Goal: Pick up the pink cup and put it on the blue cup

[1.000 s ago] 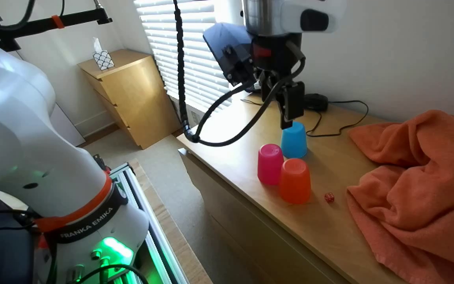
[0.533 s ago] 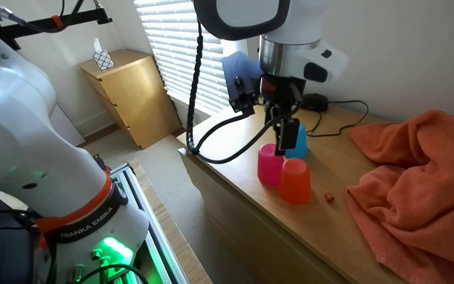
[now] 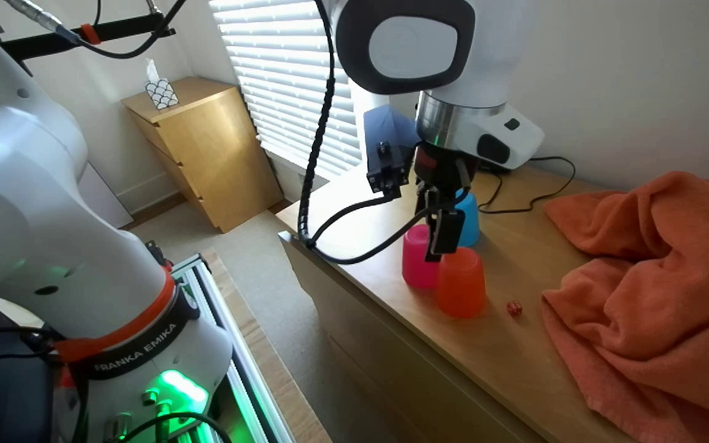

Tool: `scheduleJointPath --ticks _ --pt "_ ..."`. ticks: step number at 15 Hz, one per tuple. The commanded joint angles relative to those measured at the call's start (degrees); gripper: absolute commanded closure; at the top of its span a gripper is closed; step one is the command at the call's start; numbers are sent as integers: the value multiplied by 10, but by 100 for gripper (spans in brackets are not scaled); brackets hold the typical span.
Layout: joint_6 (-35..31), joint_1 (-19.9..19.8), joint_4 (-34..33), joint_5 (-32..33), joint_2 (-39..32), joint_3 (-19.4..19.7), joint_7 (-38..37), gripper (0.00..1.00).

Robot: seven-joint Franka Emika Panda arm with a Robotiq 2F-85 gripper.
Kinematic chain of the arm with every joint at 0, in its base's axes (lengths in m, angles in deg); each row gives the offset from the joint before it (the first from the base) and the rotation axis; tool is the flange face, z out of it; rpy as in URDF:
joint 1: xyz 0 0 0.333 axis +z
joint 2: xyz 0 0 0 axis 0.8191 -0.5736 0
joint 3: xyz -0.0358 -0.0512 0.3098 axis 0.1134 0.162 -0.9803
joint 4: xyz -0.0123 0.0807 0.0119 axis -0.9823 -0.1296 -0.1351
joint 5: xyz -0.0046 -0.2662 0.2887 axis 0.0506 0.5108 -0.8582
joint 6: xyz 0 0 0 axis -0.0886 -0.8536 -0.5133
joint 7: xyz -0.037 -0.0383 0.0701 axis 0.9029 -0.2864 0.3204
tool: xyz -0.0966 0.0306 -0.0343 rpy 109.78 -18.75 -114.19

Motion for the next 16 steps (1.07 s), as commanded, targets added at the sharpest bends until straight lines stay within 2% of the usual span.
scheduleJointPath --ticks 1,3,4,5,6,7,11,16 --pt "19 -8 -19 -32 -27 -12 -15 0" --pt "19 -8 -23 -38 -37 -14 -21 0" --pt "18 -8 -25 -41 -41 -15 -23 6" --pt "15 -8 -26 -46 -45 -17 -24 6" --pt "13 -8 -28 -50 -48 -18 -24 9" --pt "14 -9 -30 -59 -52 -18 -21 27" --pt "15 -11 -38 -83 -61 -21 -15 59" --pt "19 -13 -44 -104 -59 -22 -15 60"
